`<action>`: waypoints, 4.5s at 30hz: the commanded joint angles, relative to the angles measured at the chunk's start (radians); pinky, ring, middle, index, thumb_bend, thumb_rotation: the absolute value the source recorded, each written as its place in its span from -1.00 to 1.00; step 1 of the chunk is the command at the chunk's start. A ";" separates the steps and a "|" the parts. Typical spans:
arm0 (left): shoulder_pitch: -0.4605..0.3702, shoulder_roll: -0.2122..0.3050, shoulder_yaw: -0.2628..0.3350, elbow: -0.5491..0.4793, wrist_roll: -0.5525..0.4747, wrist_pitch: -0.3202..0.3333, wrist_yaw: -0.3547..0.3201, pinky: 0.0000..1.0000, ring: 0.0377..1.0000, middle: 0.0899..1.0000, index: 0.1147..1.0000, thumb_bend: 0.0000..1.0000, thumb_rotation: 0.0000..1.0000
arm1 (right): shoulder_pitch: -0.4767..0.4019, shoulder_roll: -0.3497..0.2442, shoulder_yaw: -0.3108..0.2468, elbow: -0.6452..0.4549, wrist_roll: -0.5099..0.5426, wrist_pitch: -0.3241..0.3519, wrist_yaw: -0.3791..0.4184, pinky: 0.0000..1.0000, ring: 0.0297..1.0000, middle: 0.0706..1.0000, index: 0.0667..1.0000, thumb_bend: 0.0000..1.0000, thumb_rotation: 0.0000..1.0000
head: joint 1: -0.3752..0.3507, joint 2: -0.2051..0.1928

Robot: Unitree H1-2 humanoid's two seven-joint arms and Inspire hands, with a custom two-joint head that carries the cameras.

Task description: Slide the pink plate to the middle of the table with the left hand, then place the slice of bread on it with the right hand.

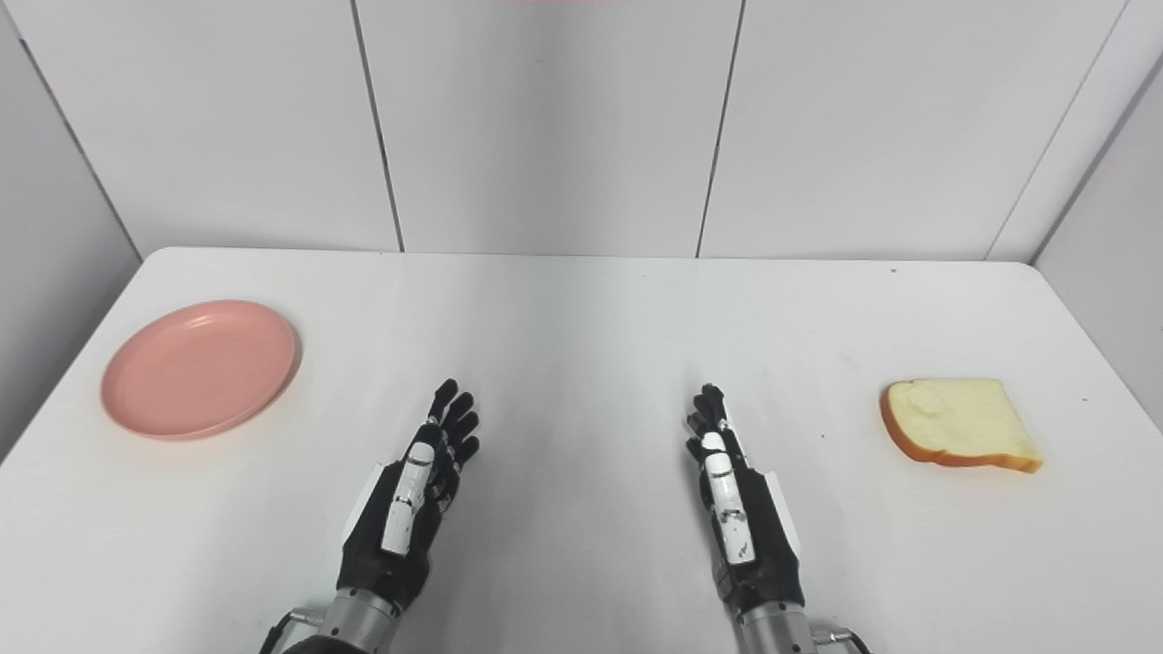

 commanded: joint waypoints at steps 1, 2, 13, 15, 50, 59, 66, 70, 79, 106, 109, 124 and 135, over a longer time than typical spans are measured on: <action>0.025 0.000 0.003 0.022 0.002 0.028 0.014 1.00 1.00 1.00 1.00 -0.14 1.00 | 0.031 0.002 0.003 0.033 0.009 0.004 0.005 1.00 1.00 1.00 1.00 -0.28 1.00 | 0.000 -0.001; 0.025 -0.001 0.003 0.025 0.003 0.022 0.015 1.00 1.00 1.00 1.00 -0.15 1.00 | 0.032 0.002 0.003 0.030 0.009 0.007 0.004 1.00 1.00 1.00 1.00 -0.28 1.00 | 0.006 -0.004; 0.010 -0.032 -0.015 0.092 0.029 -0.046 0.032 1.00 1.00 1.00 1.00 -0.12 1.00 | 0.029 -0.030 -0.023 0.054 0.057 -0.013 0.024 1.00 1.00 1.00 1.00 -0.31 1.00 | 0.166 -0.047; 0.008 -0.033 -0.017 0.096 0.030 -0.047 0.031 1.00 1.00 1.00 1.00 -0.12 1.00 | 0.029 -0.031 -0.025 0.054 0.057 -0.010 0.022 1.00 1.00 1.00 1.00 -0.31 1.00 | 0.166 -0.047; -0.026 -0.096 -0.073 0.150 0.203 -0.010 0.176 0.99 0.98 0.96 1.00 -0.02 1.00 | 0.004 -0.087 -0.065 0.116 0.151 -0.041 0.063 1.00 1.00 1.00 1.00 -0.29 1.00 | 0.375 -0.111; -0.042 -0.076 -0.104 0.164 0.262 -0.011 0.194 0.99 0.97 0.96 1.00 -0.02 1.00 | -0.009 -0.097 -0.085 0.157 0.192 -0.058 0.102 1.00 1.00 1.00 1.00 -0.28 1.00 | 0.423 -0.124; -0.053 -0.082 -0.111 0.172 0.309 0.014 0.229 0.98 0.96 0.92 0.96 -0.02 1.00 | -0.017 -0.102 -0.095 0.170 0.209 -0.051 0.109 1.00 1.00 1.00 1.00 -0.23 1.00 | 0.437 -0.127; -0.062 -0.073 -0.118 0.183 0.311 0.000 0.218 1.00 0.98 0.93 0.98 0.03 1.00 | -0.029 -0.101 -0.103 0.201 0.222 -0.082 0.123 1.00 1.00 1.00 1.00 -0.23 1.00 | 0.446 -0.124; -0.074 -0.083 -0.112 0.191 0.291 0.013 0.210 1.00 1.00 0.96 0.99 0.00 1.00 | -0.042 -0.104 -0.112 0.223 0.225 -0.092 0.141 1.00 1.00 1.00 1.00 -0.22 1.00 | 0.451 -0.123; -0.100 -0.071 -0.079 0.144 0.100 0.010 0.097 1.00 1.00 1.00 1.00 -0.09 1.00 | -0.039 -0.092 -0.110 0.206 0.235 -0.073 0.157 1.00 1.00 1.00 1.00 -0.21 1.00 | 0.441 -0.118; -0.101 -0.074 -0.075 0.125 0.077 0.012 0.087 1.00 1.00 1.00 1.00 -0.10 1.00 | -0.036 -0.091 -0.107 0.199 0.228 -0.069 0.152 1.00 1.00 1.00 1.00 -0.21 1.00 | 0.436 -0.117; -0.165 -0.070 -0.045 -0.101 0.021 0.091 0.052 1.00 1.00 1.00 1.00 -0.06 1.00 | -0.030 -0.081 -0.098 0.178 0.213 -0.054 0.136 1.00 1.00 1.00 1.00 -0.21 1.00 | 0.431 -0.119; -0.251 -0.052 0.018 -0.185 -0.079 0.141 0.046 0.99 0.99 0.99 0.98 -0.08 1.00 | -0.029 -0.079 -0.096 0.178 0.219 -0.056 0.135 1.00 1.00 1.00 1.00 -0.24 1.00 | 0.432 -0.119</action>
